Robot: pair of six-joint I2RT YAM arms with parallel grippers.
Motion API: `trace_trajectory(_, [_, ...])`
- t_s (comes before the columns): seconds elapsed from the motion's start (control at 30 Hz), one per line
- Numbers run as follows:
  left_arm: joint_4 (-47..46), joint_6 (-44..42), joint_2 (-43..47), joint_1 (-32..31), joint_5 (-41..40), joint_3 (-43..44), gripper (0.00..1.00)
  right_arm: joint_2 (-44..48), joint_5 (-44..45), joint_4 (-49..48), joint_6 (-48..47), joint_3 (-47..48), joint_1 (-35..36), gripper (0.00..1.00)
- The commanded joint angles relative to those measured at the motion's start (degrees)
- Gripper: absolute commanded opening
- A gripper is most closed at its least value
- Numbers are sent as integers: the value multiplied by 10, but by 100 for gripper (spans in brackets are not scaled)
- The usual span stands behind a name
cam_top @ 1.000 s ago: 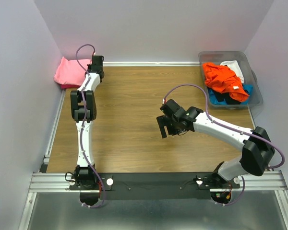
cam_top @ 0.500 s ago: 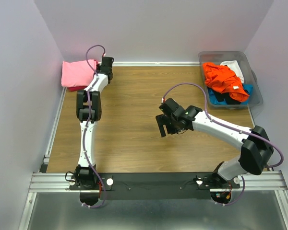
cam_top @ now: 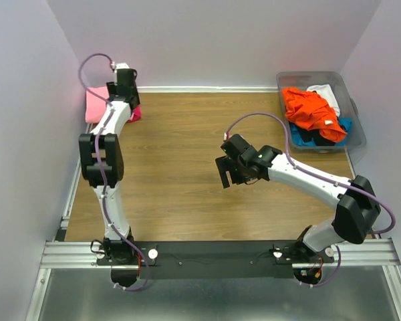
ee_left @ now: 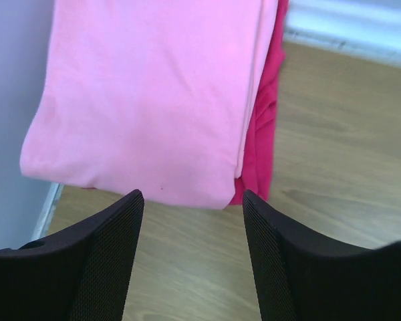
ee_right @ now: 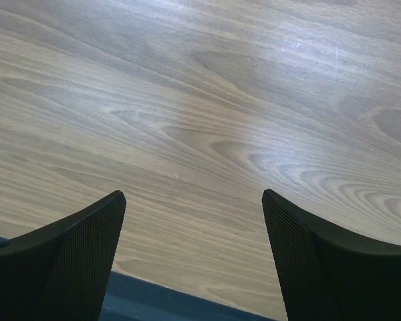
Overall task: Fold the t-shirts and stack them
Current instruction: Reset both grippers
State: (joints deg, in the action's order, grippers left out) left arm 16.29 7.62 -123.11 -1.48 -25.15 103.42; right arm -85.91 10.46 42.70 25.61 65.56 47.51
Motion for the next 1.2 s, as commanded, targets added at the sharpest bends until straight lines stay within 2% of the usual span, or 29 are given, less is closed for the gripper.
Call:
trace_trajectory(0.0, [-75, 142, 87, 46, 92, -80, 66, -1, 32, -16, -5, 19, -2, 90])
trace_trajectory(0.1, [-96, 195, 111, 67, 134, -132, 60, 10, 47, -18, -4, 17, -3, 90])
trace_trajectory(0.27, [-160, 249, 193, 75, 189, -247, 61, 50, 138, -17, 16, 12, -6, 90])
trace_trajectory(0.37, [-186, 246, 261, 73, 201, -312, 64, 80, 197, -17, 37, 15, -18, 90])
trace_trajectory(0.53, [-178, 182, 394, 41, 195, -397, 66, 119, 282, -17, 65, 29, -59, 92])
trace_trajectory(0.63, [-146, 136, 464, 17, 176, -408, 68, 121, 301, -17, 62, 49, -89, 94])
trace_trajectory(0.73, [-75, 88, 530, -46, 123, -397, 71, 118, 322, -19, 48, 68, -119, 96])
trace_trajectory(0.87, [1, 55, 622, -97, 88, -377, 73, 141, 371, -21, 47, 78, -141, 100])
trace_trajectory(0.97, [52, 50, 701, -117, 70, -369, 74, 180, 414, -23, 47, 74, -142, 100])
trace_trajectory(1.17, [140, 68, 816, -147, -50, -367, 81, 285, 447, -23, 29, 35, -143, 100])
